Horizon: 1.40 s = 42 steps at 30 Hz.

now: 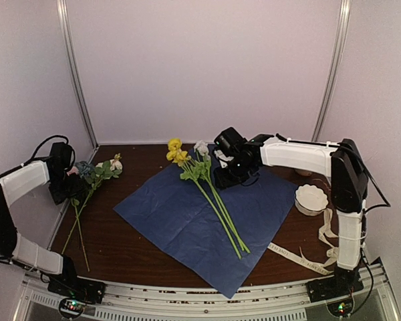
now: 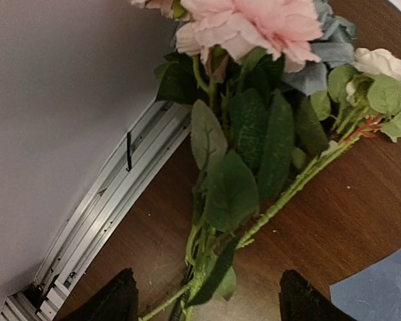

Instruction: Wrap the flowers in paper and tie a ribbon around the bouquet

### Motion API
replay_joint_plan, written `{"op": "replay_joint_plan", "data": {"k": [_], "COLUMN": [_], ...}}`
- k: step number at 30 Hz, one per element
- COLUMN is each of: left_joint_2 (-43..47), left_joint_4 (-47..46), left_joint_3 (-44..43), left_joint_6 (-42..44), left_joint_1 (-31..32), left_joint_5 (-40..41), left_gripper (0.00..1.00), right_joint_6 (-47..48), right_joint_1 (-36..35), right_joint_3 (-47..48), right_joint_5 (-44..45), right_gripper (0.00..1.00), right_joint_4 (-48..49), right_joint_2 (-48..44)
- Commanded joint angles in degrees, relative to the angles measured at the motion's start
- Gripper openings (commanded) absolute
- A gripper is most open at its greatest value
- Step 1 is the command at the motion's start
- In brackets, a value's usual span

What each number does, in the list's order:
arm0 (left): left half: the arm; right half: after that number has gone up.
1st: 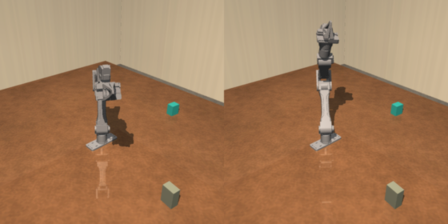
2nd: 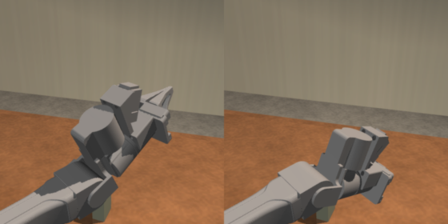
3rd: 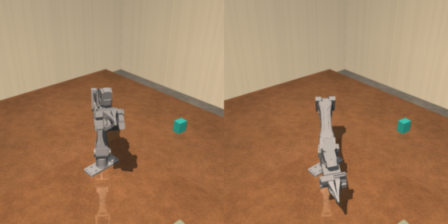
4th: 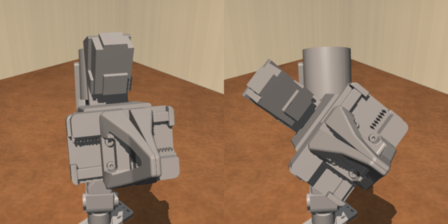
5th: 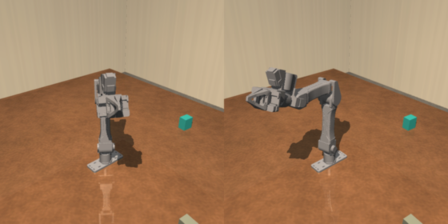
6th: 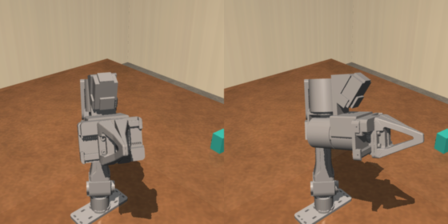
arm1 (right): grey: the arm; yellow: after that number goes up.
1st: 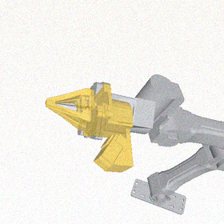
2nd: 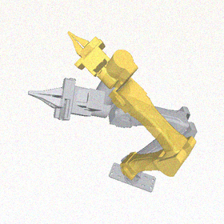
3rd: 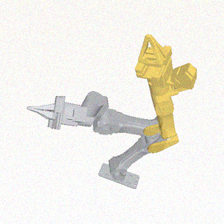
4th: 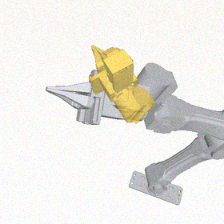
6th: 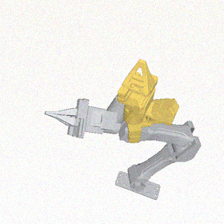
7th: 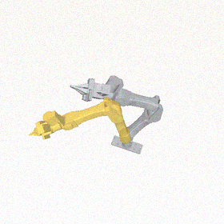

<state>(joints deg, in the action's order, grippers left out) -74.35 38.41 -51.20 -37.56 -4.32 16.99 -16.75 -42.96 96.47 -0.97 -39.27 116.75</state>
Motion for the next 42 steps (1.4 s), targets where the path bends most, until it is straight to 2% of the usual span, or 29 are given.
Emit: {"op": "replay_joint_plan", "data": {"k": [1,8,10,14,15,16,21,24,26,30,32,34,37,39,42], "left_joint_2": [-4.6,-14.3,-15.4,-12.4,-10.3,-7.9,4.7,10.9,15.4,21.1,21.0,19.1,14.4,10.9,6.3], "left_joint_4": [-5.1,-6.1,-6.1,-5.2,-5.2,-5.2,-1.5,-0.1,-4.2,-18.1,-25.1,-30.4,-36.2,-39.7,-42.0], "left_joint_3": [0.2,-3.2,-3.7,-3.3,-2.8,-2.5,-4.1,-6.7,-7.4,-7.4,-8.3,-10.4,-14.7,-17.6,-22.6], "left_joint_6": [0.8,2.8,3.0,1.6,1.3,1.2,3.0,4.2,5.5,6.6,6.5,7.1,8.2,9.7,12.3], "left_joint_1": [-2.5,-3.4,-3.4,-3.4,-3.4,-3.3,-2.3,0.6,5.1,16.5,22.7,28.8,36.8,41.8,47.5], "left_joint_5": [0.2,0.1,0.8,1.3,1.6,2.1,6.9,7.5,4.0,-9.0,-13.7,-16.5,-21.4,-24.0,-27.5], "left_gripper": [0.74,0.59,0.47,0.09,0.02,0.00,0.00,0.00,0.00,0.00,0.00,0.00,0.00,0.00,0.00], "right_joint_6": [0.5,1.4,1.7,1.9,1.9,1.9,2.1,2.8,4.2,6.8,5.8,0.2,-11.5,-15.2,-16.2], "right_joint_1": [0.2,0.2,0.2,0.2,0.2,0.2,0.2,0.2,-0.2,-2.1,-2.7,-3.0,-3.7,-4.6,-5.9], "right_joint_3": [-0.8,-2.3,-3.0,-3.9,-3.9,-3.9,-3.0,-2.8,-3.6,-7.3,-10.0,-13.0,-15.3,-13.8,-11.3], "right_joint_5": [0.1,-0.9,-0.8,-0.6,-0.5,-0.5,-1.5,-4.0,-7.7,-19.7,-30.3,-39.5,-46.5,-47.3,-47.4], "right_gripper": [0.47,0.48,0.48,0.48,0.48,0.48,0.48,0.49,0.49,0.51,0.54,0.57,0.60,0.64,0.69], "right_joint_4": [0.4,0.8,0.8,0.8,0.9,0.9,0.8,1.4,3.8,13.6,21.5,35.4,51.7,55.2,55.5], "right_joint_2": [-5.1,-7.0,-7.5,-8.7,-8.9,-9.1,-9.7,-10.7,-12.4,-17.4,-19.9,-21.6,-21.2,-19.6,-17.8]}}
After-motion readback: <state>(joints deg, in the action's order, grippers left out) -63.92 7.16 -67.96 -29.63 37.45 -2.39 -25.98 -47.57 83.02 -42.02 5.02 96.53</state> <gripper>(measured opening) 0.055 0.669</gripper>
